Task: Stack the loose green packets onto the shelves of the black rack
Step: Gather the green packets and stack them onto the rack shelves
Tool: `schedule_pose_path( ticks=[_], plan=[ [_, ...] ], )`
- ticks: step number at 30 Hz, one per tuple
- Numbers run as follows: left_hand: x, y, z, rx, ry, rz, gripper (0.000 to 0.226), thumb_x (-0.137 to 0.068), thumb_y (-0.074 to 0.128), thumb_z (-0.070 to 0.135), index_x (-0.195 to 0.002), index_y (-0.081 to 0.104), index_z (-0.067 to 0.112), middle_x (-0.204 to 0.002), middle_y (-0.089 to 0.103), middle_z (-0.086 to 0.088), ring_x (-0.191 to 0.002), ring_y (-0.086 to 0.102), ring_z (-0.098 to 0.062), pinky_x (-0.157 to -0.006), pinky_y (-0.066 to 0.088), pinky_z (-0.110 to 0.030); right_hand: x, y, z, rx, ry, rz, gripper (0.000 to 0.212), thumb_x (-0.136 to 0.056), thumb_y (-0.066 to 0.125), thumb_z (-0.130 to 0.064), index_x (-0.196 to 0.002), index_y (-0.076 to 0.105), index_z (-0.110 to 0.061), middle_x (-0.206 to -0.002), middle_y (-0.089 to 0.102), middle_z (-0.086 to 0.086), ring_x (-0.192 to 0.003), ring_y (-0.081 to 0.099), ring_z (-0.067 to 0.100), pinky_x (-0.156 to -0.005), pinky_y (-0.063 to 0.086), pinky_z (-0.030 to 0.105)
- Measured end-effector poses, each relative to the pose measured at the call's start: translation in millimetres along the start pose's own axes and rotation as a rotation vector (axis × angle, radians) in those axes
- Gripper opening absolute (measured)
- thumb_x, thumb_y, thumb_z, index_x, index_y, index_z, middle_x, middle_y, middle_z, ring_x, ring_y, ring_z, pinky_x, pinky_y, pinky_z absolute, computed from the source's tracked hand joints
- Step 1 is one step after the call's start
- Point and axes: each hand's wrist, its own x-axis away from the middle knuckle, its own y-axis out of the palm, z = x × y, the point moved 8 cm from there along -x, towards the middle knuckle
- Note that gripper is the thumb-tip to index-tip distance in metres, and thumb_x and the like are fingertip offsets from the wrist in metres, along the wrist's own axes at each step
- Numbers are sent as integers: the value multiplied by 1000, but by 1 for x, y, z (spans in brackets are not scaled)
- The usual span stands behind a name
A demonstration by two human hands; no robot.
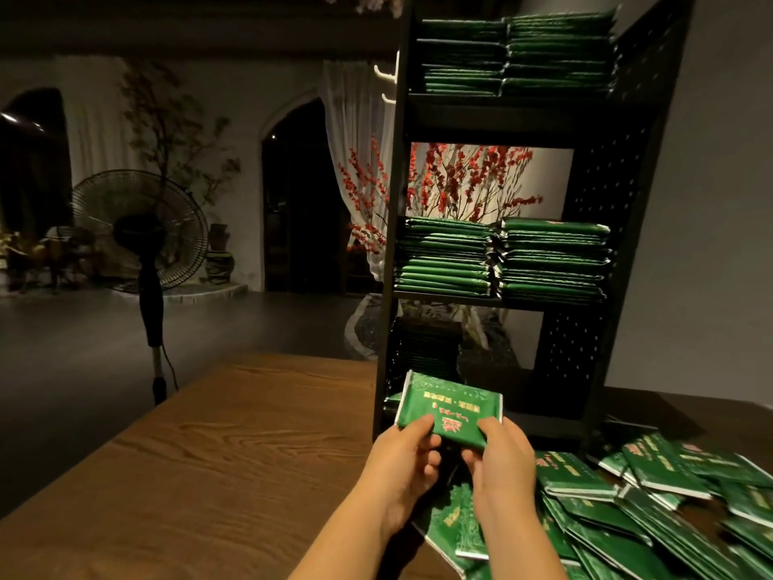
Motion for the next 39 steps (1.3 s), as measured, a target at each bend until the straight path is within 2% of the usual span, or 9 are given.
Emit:
schedule_pose_path(
  ticks=[2,4,7,9,15,22,30,34,39],
  plan=[
    [-10,0,2,36,36,48,11,-96,62,18,-98,61,7,-64,58,-1,-50,47,-9,-42,36,-16,-5,1,7,-180,73,-12,21,-96,55,-7,-115,61,-1,-107,65,16,-89,63,24,-67,50,30],
    [-18,0,5,63,57,83,10,-97,61,17,-93,58,8,-61,56,0,-49,46,-9,-40,37,-17,-8,4,13,-297,128,-31,20,-97,56,-8,-114,59,2,-103,62,17,-90,62,23,-70,51,30],
    [-28,3,9,83,40,94,16,-97,61,16,-84,56,8,-58,54,1,-47,46,-9,-39,38,-17,-11,5,19,-227,166,-41,10,-97,57,-10,-105,59,-3,-86,53,10,-72,52,17,-62,46,28],
    [-34,2,11,75,18,102,15,-97,61,16,-85,57,8,-58,54,0,-46,47,-10,-39,38,-18,-13,6,22,-228,183,-55,15,-98,56,-9,-111,58,-2,-84,53,10,-70,50,17,-60,44,28],
    [-40,-5,14,95,-39,146,15,-95,65,21,-95,63,6,-61,59,-1,-44,50,-10,-38,41,-17,-13,12,24,-286,226,-111,31,-98,52,-3,-128,50,2,-103,64,18,-91,61,27,-73,50,35],
    [-35,-7,8,363,-11,169,11,-95,62,12,-96,61,2,-85,68,-11,-54,56,-12,-42,46,-16,-8,17,21,-283,235,-202,29,-95,56,-4,-123,53,-1,-118,63,18,-107,60,31,-93,48,44],
    [-33,-15,11,480,67,212,22,-98,58,10,-119,60,1,-114,67,-13,-72,59,-14,-45,50,-15,-4,15,16,-258,232,-177,24,-90,63,-3,-114,60,-4,-112,64,15,-106,62,31,-93,49,43],
    [-24,-18,10,350,114,240,11,-97,60,13,-106,63,8,-101,69,-8,-69,58,-13,-51,51,-18,-6,13,13,-188,192,-129,16,-90,61,1,-105,62,-7,-101,63,13,-93,62,24,-73,50,34],
    [-3,-3,10,-60,216,194,11,-95,58,11,-101,67,10,-91,67,-6,-74,60,-17,-67,49,-30,4,13,-3,245,-19,-141,16,-90,59,-1,-101,65,-11,-86,65,8,-76,60,17,-64,48,31]
  ],
)
